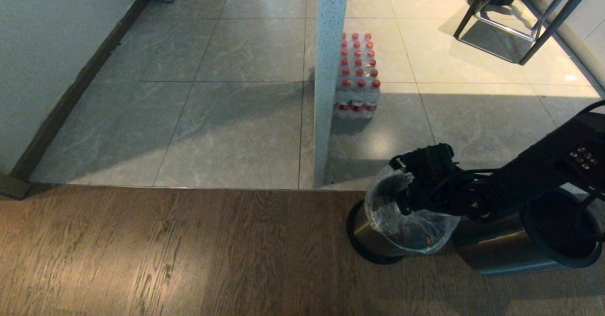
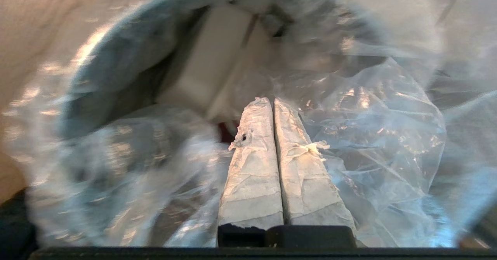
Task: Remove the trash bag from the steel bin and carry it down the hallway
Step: Pick up the trash bag
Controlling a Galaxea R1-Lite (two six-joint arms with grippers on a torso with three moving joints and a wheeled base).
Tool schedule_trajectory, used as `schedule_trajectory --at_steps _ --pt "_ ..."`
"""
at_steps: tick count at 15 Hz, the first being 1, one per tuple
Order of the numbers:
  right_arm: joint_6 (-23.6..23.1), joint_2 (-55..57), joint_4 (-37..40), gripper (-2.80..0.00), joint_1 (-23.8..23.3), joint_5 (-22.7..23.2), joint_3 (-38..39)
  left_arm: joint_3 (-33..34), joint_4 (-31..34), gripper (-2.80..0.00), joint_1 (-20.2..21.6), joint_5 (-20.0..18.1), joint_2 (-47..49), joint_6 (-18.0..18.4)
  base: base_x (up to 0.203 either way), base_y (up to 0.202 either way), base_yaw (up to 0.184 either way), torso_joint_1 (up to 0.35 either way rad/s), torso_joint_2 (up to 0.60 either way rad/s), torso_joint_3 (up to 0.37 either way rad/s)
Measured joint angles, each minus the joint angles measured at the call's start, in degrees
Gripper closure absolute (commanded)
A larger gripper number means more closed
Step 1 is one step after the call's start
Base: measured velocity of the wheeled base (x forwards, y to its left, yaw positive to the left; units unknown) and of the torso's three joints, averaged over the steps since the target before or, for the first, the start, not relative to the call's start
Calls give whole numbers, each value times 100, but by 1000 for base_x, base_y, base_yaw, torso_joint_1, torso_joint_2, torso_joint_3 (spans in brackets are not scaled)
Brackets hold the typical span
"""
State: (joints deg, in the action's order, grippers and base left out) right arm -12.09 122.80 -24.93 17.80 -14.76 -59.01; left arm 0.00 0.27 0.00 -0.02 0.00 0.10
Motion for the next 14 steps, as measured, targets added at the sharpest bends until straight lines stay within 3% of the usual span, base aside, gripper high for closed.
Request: schedule_trajectory --at_steps 5,8,9,10,14 --pt "32 -182 424 0 -75 56 -48 0 0 0 0 1 -1 0 0 0 0 0 0 0" --pt "347 -588 971 0 1 335 -84 0 0 0 0 2 0 -2 0 0 0 0 0 0" --pt "466 -746 1033 -240 25 455 -77 0 2 0 0 2 -2 -1 0 0 0 0 0 0" --pt "512 -901 1099 -280 39 518 -41 0 -2 0 0 2 -1 -1 0 0 0 0 0 0" --pt "469 -1395 1324 -280 96 637 251 0 0 0 0 2 0 -1 0 0 0 0 0 0"
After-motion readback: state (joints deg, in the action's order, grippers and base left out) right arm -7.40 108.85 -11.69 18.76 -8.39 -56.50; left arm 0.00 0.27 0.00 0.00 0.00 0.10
